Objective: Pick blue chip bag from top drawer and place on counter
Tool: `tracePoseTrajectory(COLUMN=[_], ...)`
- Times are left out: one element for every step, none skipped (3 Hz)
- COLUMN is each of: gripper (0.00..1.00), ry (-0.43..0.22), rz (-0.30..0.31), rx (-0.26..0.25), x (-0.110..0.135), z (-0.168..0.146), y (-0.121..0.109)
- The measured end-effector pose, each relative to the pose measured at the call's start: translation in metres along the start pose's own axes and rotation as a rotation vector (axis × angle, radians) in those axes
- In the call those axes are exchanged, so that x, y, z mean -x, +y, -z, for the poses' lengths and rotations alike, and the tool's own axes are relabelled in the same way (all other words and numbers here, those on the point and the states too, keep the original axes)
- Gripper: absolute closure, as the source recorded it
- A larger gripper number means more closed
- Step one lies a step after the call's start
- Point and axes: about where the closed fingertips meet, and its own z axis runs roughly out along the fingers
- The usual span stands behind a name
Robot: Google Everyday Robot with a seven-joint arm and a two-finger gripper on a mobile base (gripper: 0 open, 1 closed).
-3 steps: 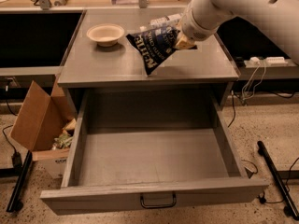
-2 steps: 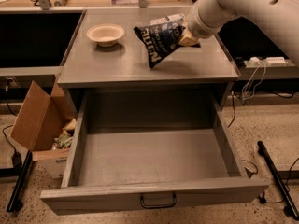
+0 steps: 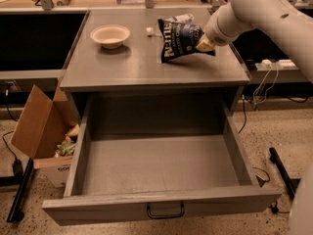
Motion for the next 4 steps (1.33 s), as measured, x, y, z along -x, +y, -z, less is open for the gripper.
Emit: tracePoseTrajectory(gripper=[1.0,0.82,0.57,0.34], ry=[0.015,0.016,0.016,0.016], rz=[-0.042,-0.044,-0.044,-0.044], rx=[-0.01,-0.01,-0.01,-0.01], x=[-0.016,-0.0165,-0.0165,-0.0165], z=[-0.0125,-0.0132,-0.0132,-0.0132], y=[-0.0086,-0.0088,-0.0087,-0.0087])
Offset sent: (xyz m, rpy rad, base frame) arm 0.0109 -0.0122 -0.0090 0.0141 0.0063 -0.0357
